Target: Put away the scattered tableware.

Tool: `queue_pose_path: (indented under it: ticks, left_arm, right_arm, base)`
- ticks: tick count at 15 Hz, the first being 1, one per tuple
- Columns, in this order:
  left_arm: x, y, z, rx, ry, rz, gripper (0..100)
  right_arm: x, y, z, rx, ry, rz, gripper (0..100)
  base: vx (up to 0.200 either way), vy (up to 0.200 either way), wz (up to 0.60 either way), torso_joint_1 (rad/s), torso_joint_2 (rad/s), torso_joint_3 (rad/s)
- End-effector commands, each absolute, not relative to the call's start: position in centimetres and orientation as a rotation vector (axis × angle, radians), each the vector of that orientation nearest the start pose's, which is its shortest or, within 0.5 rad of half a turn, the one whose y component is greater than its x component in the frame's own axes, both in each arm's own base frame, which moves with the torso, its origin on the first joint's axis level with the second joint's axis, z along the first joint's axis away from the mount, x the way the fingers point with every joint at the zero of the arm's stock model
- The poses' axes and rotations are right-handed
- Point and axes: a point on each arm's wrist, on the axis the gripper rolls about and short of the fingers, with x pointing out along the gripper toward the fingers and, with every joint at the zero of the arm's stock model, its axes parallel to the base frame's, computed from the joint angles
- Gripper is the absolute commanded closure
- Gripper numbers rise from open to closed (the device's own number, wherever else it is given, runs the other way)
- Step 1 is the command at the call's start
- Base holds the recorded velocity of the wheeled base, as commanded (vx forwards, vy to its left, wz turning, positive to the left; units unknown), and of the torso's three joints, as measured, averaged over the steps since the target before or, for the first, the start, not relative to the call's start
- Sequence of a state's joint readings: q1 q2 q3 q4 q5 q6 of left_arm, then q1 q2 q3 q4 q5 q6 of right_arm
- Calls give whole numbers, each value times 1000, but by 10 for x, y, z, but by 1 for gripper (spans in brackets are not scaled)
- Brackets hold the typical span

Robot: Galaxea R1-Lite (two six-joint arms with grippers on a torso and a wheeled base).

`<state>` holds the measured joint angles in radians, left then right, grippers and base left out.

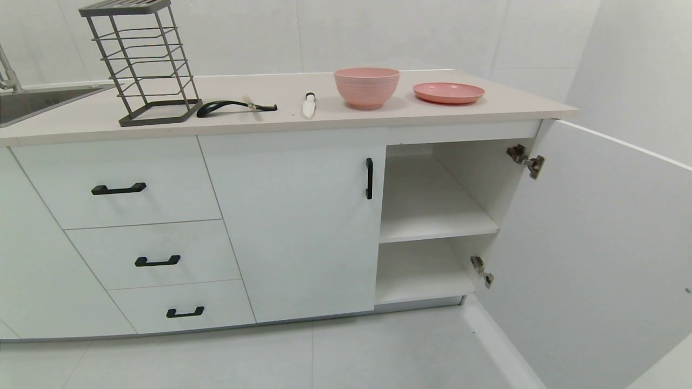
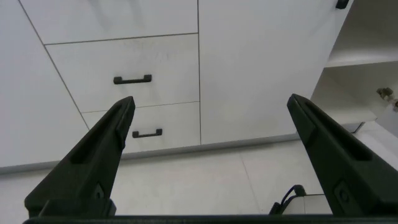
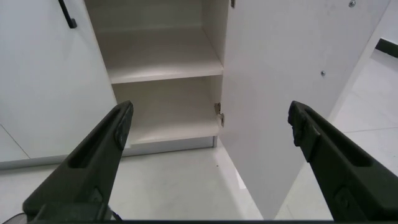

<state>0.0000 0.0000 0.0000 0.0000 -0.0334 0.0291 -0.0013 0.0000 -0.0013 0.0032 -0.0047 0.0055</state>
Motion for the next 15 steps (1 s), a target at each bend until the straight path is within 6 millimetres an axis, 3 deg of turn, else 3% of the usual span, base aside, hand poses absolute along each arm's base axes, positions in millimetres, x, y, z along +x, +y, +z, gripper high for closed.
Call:
queue_pose_path:
  ticks: [1, 6, 8, 12, 15]
  left_arm:
    - [-23, -1, 75, 26, 0, -31, 0]
    - [-23, -1, 76, 17, -2, -29, 0]
    - [-23, -1, 76, 9, -2, -28, 0]
    - [-23, -1, 76, 8, -2, -28, 0]
    - [-23, -1, 76, 11, -2, -26, 0]
  right_arm:
    - [-23, 0, 76, 8, 2, -3, 0]
    - [-23, 0, 75, 6, 3, -3, 0]
    - [-23, 0, 75, 8, 3, -3, 0]
    - [-23, 0, 75, 5, 3, -3, 0]
    - [-23, 0, 75, 5, 3, -3, 0]
  base:
    - [0, 0, 0, 0, 0, 0]
    - [0, -40, 0, 0, 0, 1]
    - [200, -200, 0, 5, 7, 2]
    - [200, 0, 0, 7, 2, 2]
    - [0, 0, 0, 0, 0, 0]
